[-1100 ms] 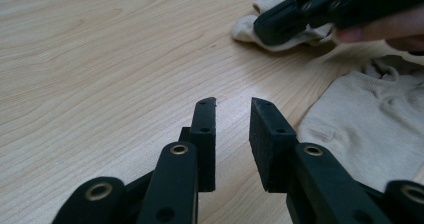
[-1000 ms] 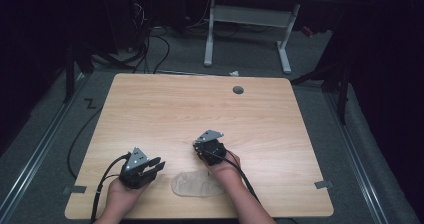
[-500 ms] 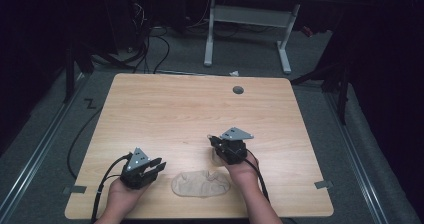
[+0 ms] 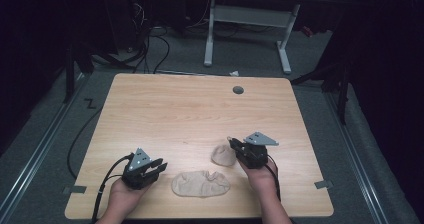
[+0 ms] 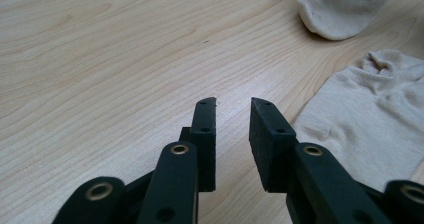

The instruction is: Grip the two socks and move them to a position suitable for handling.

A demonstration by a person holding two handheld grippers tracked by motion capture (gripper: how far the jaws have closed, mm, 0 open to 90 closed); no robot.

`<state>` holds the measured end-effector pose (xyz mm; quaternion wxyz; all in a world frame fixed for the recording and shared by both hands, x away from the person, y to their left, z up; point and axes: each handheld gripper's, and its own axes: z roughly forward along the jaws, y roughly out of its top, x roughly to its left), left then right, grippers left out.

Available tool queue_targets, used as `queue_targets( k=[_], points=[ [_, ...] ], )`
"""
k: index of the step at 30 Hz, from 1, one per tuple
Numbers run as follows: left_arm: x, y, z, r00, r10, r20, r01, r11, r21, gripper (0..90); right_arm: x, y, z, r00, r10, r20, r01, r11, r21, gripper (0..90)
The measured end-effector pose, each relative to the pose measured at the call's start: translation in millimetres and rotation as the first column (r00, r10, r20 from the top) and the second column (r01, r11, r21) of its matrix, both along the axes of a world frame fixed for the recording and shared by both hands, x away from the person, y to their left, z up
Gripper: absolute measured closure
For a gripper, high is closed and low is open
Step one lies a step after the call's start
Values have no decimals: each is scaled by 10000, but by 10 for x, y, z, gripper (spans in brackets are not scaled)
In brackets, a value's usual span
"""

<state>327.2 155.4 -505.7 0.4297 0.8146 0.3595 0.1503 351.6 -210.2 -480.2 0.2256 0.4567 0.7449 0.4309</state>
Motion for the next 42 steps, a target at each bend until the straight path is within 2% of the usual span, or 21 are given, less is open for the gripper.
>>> queue_targets(
  k=[4,7,8,11,13,14,16,17,21,22,24,29,37,42],
  points=[
    [4,7,1,10000,25,-23,-25,10000,-43,731,-69,-199,-65,9991,-382,-156,379,9991,-198,794],
    [-1,6,7,10000,12,0,-12,10000,-23,731,-128,-374,-122,9958,-894,-180,882,9944,-577,735],
    [-1,6,10,10000,-2,-2,2,10000,-17,730,-152,-437,-125,9941,-1066,-192,1055,9930,-523,716],
    [0,2,9,10000,14,5,-14,10000,-29,730,-257,-563,-83,9882,-1525,159,1533,9854,-744,714],
    [3,-1,7,10000,13,-7,-13,10000,-7,730,-304,-599,-80,9878,-1533,270,1551,9837,-909,750],
    [2,-5,5,10000,26,2,-26,10000,-4,730,-312,-607,-101,9894,-1442,163,1451,9833,-1101,784],
    [-1,-12,5,10000,18,15,-18,10000,8,731,-293,-612,-187,9913,-1267,-352,1202,9817,-1477,864],
    [-2,-13,7,10000,5,17,-5,10000,1,732,-282,-612,-231,9893,-1279,-696,1156,9805,-1588,882],
    [-3,-13,6,10000,9,2,-9,10000,14,732,-231,-625,-378,9798,-1268,-1545,977,9782,-1832,888],
    [-1,-12,5,10000,17,-2,-17,10000,1,732,-216,-613,-411,9770,-1273,-1710,932,9765,-1945,888],
    [3,-9,4,10000,8,-30,-8,10000,-1,732,-197,-597,-425,9777,-1246,-1691,920,9778,-1883,887],
    [5,-17,-8,10000,-11,-62,11,10000,18,732,-87,-482,-442,9847,-806,-1548,505,9806,-1893,886],
    [19,-18,-20,10000,-14,-56,14,10000,88,732,86,-149,-456,9906,-106,-1365,-193,9762,-2160,889],
    [16,-22,-21,10000,-32,-69,33,10000,93,732,161,55,-465,9905,349,-1333,-630,9750,-2129,889]
  ],
)
